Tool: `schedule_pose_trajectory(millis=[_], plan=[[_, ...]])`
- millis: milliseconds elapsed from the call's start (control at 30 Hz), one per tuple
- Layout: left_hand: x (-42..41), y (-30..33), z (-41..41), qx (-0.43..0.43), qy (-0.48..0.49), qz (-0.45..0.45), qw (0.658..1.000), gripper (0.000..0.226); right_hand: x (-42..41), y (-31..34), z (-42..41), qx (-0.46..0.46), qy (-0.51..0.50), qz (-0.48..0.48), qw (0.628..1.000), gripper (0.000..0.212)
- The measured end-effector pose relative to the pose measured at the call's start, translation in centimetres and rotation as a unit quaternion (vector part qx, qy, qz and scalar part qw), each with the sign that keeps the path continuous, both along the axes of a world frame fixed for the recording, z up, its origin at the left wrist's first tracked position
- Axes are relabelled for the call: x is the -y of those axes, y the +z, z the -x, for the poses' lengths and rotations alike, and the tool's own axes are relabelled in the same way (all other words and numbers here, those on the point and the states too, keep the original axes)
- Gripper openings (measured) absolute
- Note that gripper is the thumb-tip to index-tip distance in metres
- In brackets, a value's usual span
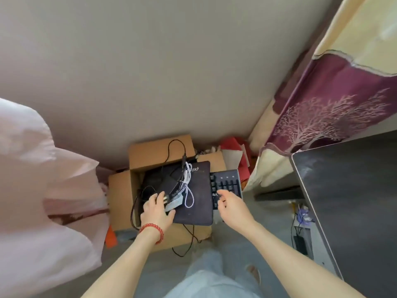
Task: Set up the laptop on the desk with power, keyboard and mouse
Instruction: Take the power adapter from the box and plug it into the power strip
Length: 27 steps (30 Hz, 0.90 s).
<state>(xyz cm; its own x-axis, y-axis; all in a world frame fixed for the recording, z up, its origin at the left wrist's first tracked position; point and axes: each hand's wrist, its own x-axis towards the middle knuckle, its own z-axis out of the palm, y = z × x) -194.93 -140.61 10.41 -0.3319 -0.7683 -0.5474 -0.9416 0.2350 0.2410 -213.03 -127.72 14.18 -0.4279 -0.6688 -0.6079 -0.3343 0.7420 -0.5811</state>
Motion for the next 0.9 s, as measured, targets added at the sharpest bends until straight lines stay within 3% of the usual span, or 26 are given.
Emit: schedule_pose_trajectory(millis=[133, 267, 400, 500, 667, 900], plan=[[2.7, -7.0, -0.5, 0.060, -0.022, -0.058, 0.996, 0.091, 2.9, -5.4, -1.9, 0.010, 0.005, -0.006, 1.000, 0.041], [5.2, -11.3, 1.5, 0.042, -0.035, -0.084, 0.995, 0.112, 4.1, -8.4, -2.7, 0.003, -0.015, 0.005, 1.000, 0.042], [8.6, -14.3, 3.6, 0.043, -0.007, -0.200, 0.979, 0.122, 5.3, -10.2, -2.5, -0.027, -0.026, 0.033, 0.999, 0.044], [9.1, -14.9, 4.3, 0.080, -0.021, -0.192, 0.978, 0.110, 5.9, -10.3, -2.3, -0.059, 0.006, 0.058, 0.997, 0.045], [8.7, -13.9, 4.6, 0.050, -0.036, -0.162, 0.985, 0.059, 7.2, -9.7, -1.4, -0.076, 0.027, 0.089, 0.993, 0.044], [6.8, -10.6, 1.6, -0.044, -0.062, -0.039, 0.996, 0.062, 9.6, -8.0, 0.2, -0.133, 0.094, 0.145, 0.976, 0.057]])
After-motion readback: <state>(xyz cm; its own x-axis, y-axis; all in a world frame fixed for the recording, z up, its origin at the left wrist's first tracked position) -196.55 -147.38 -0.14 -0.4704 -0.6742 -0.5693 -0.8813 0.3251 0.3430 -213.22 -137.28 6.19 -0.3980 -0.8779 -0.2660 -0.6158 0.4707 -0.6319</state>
